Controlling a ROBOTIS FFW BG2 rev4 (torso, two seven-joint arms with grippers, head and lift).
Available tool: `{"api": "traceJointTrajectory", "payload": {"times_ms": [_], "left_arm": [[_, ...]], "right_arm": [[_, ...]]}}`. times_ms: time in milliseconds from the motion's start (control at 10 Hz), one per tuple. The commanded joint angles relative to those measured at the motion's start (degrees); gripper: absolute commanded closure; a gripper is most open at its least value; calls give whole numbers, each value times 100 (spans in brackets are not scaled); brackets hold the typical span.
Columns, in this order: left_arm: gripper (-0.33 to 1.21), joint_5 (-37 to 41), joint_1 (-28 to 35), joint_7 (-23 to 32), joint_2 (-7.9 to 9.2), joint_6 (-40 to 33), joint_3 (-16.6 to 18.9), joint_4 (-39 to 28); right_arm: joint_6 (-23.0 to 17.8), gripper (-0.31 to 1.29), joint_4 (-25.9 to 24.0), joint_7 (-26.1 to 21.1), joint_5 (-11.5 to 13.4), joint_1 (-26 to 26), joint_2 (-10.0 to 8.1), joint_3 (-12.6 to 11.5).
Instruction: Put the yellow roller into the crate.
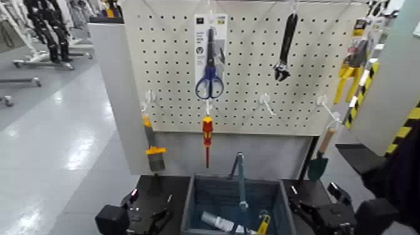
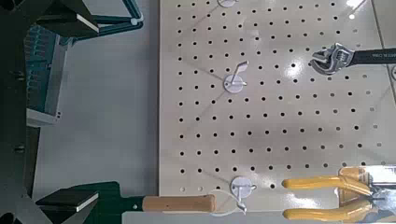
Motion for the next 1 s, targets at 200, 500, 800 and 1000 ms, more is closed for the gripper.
{"api": "traceJointTrajectory", "payload": {"times_ms": [200, 500, 800, 1000], "left_arm": [[23, 0, 6, 0, 0, -14, 19, 0], [23, 0, 6, 0, 0, -23, 19, 0], [23, -18, -3, 0, 0, -23, 19, 18], [23, -18, -3, 0, 0, -32, 10, 44]], "right_arm": [[-587, 9, 130, -392, 214, 332, 110, 119], [-895, 9, 385, -744, 258, 499, 145, 277], [-1062, 10, 464, -832, 293, 569, 171, 313], [-1123, 10, 499, -832, 320, 569, 180, 321]]}}
